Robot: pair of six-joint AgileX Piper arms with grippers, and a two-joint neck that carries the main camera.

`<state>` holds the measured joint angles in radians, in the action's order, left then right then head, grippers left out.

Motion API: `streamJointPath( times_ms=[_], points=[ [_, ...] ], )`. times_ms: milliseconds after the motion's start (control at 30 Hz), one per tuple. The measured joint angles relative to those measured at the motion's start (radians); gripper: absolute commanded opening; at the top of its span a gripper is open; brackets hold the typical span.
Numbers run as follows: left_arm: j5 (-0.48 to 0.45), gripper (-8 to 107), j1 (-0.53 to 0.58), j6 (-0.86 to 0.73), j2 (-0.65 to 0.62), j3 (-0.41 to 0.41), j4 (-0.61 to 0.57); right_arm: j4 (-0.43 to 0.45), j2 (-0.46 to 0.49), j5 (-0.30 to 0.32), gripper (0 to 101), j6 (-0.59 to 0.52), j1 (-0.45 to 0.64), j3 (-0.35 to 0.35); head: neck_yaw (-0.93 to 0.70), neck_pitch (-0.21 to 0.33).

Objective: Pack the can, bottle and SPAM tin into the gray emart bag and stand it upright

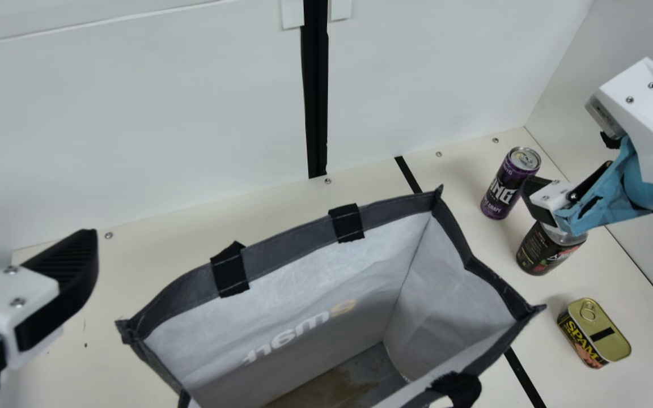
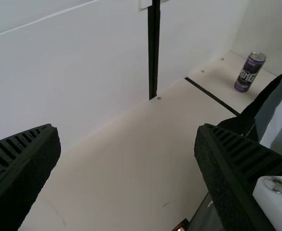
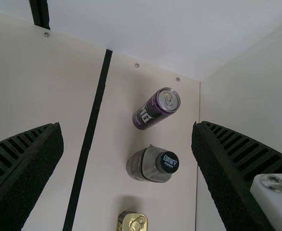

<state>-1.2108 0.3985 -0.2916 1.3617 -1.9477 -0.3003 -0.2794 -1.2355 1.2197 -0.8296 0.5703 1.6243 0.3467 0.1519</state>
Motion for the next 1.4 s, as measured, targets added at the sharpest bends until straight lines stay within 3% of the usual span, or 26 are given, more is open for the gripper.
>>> streamJointPath(
  times_ms=[133, 733, 1400],
  points=[
    [-0.009, 90, 0.034, -0.007, 0.033, -0.036, -0.016, 0.000, 0.000, 0.000, 95, 0.000, 0.000, 0.000, 0.000, 0.000],
    [-0.009, 90, 0.188, -0.027, 0.113, -0.064, -0.081, 0.000, 0.000, 0.000, 95, 0.000, 0.000, 0.000, 0.002, 0.000],
    [-0.009, 90, 0.312, -0.023, 0.195, -0.075, -0.035, 0.000, 0.000, 0.000, 95, 0.000, 0.000, 0.000, 0.002, 0.000]
  ],
)
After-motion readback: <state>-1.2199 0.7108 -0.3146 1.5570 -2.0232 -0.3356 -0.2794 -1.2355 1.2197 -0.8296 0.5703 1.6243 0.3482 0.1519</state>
